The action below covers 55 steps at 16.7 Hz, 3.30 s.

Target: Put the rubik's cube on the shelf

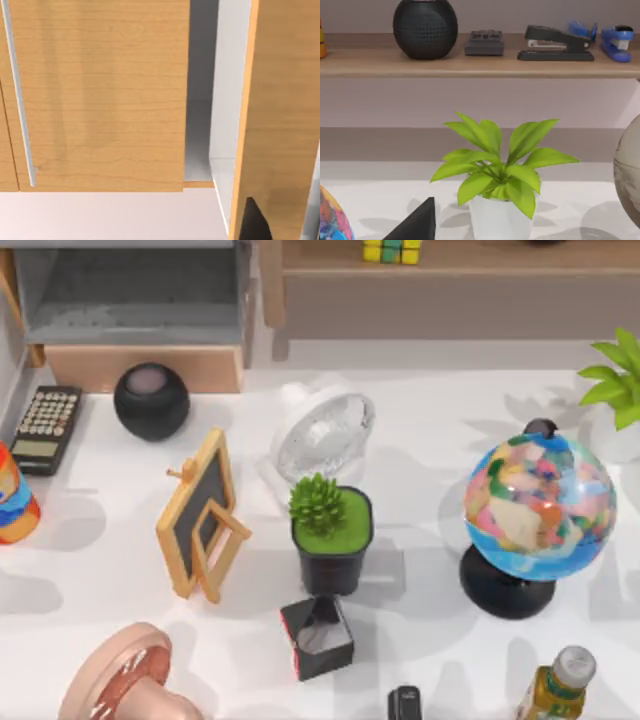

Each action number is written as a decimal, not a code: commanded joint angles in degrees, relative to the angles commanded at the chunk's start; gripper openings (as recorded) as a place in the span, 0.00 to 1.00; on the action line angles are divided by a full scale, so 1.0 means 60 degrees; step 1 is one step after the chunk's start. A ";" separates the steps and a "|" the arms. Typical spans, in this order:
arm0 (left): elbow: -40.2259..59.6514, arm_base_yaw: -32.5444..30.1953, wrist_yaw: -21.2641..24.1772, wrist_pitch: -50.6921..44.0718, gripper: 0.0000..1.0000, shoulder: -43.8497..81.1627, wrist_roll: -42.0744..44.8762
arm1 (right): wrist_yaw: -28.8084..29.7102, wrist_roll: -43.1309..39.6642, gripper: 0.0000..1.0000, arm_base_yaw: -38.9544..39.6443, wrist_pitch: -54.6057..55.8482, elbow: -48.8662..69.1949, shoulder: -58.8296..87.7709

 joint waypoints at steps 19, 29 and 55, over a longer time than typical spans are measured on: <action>0.2082 -0.1139 -0.1150 -0.1267 0.00 0.0965 -0.0083 | 0.0000 0.0000 1.00 0.0000 0.0000 0.0000 0.0000; 0.3461 -0.1578 -0.1640 -0.2034 0.00 0.1606 -0.0107 | 0.0000 0.0000 1.00 0.0000 0.0000 0.0000 0.0000; 0.7043 -0.2536 -0.2599 -0.4006 0.30 0.3234 -0.0181 | 0.0000 0.0000 1.00 0.0000 0.0000 0.0000 0.0000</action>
